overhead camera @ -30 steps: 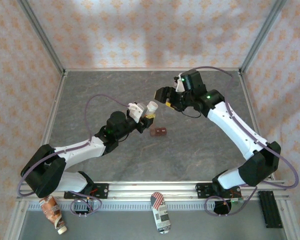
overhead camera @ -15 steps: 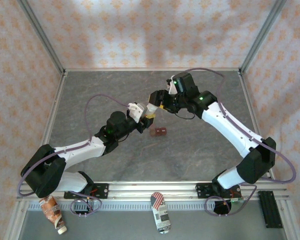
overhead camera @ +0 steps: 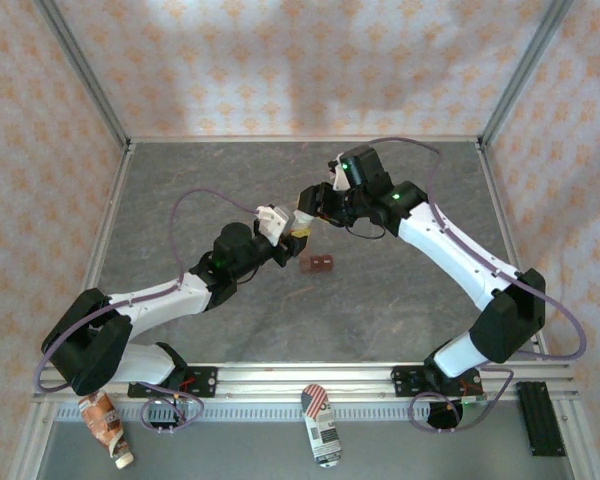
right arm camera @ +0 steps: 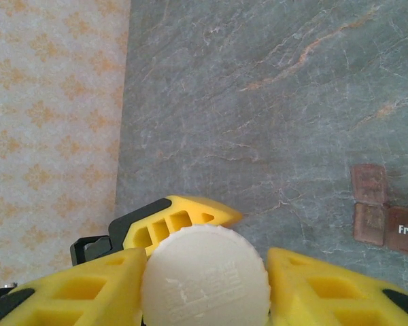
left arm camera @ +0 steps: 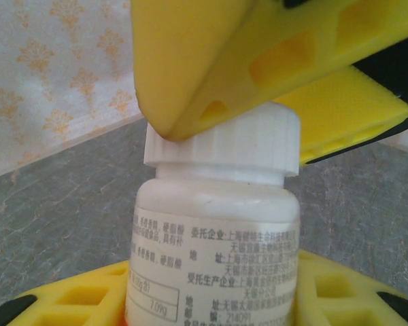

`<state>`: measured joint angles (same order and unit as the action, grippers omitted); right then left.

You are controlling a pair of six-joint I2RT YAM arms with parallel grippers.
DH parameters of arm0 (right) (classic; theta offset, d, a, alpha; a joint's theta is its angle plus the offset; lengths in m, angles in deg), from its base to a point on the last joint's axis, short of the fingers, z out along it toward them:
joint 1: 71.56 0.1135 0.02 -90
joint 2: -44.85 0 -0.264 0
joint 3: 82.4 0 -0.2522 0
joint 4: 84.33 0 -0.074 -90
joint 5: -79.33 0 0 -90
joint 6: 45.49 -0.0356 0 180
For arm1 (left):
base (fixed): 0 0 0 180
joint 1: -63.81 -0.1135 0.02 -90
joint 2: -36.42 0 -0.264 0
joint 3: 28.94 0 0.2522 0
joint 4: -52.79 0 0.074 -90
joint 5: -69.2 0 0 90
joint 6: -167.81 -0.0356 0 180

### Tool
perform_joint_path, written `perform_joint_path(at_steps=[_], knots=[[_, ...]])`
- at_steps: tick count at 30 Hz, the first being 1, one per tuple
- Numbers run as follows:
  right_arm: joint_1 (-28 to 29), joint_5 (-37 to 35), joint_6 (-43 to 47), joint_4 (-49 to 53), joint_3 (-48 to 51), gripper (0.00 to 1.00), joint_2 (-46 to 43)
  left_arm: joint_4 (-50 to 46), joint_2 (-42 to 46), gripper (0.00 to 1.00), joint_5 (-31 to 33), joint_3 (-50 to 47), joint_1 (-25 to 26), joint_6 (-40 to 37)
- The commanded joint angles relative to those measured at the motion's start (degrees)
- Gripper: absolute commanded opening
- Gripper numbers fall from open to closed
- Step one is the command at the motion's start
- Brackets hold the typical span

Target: Sort the pills into containers

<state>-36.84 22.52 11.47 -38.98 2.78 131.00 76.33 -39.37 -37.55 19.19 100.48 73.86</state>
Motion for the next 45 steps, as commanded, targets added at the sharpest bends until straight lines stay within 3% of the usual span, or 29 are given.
perform_joint_path(at_steps=[1, 6, 10, 12, 15, 17, 19, 22, 25, 31, 45], knots=[[0.29, 1.08, 2.06, -1.34, 1.16, 0.43, 0.12, 0.68, -0.24, 0.0, -0.74, 1.84, -0.1, 0.78], [0.09, 4.92, 15.58, 0.46, 1.08, 0.39, 1.33, -0.59, 0.54, 0.0, -2.95, 2.28, -0.1, 0.67], [-1.15, 10.59, 33.42, -0.01, 5.22, 0.39, -0.73, -2.0, 2.41, 0.0, -6.05, 2.37, -0.11, 1.6], [-3.46, 14.62, 35.86, -2.86, 7.99, 0.39, -1.58, -2.08, 3.27, 0.0, -7.7, 2.11, -0.12, 2.54], [-7.33, 22.74, 32.18, -7.69, 9.93, 0.4, -0.73, -2.13, 3.96, 0.0, -8.76, 1.84, -0.17, 3.74], [-7.43, 23.94, 29.21, -9.55, 10.22, 0.5, -1.12, -2.18, 4.33, 0.0, -8.21, 1.67, -0.24, 3.73], [-7.5, 21.63, 24.24, -10.98, 10.15, 0.65, -2.75, -2.49, 4.54, 0.0, -6.92, 1.58, -0.13, 3.35], [-7.56, 15.15, 14.42, -11.67, 9.56, 0.75, -6.22, -2.64, 4.47, 0.0, -4.21, 1.4, -0.11, 1.69], [-7.48, 10.06, 4.29, -11.69, 9.1, 0.76, -8.71, -2.52, 3.97, 0.0, -1.69, 1.23, -0.12, -0.19], [-5.64, -3.8, -4.18, -3.49, 6.14, 0.76, -9.2, -2.52, 2.51, 0.0, 0.49, 1.83, -0.1, -2.56], [1.45, -5.8, -4.96, -4.26, 1.48, 0.75, -1.38, -2.17, 0.88, 0.0, 0.02, 2.85, -0.1, -2.51]])
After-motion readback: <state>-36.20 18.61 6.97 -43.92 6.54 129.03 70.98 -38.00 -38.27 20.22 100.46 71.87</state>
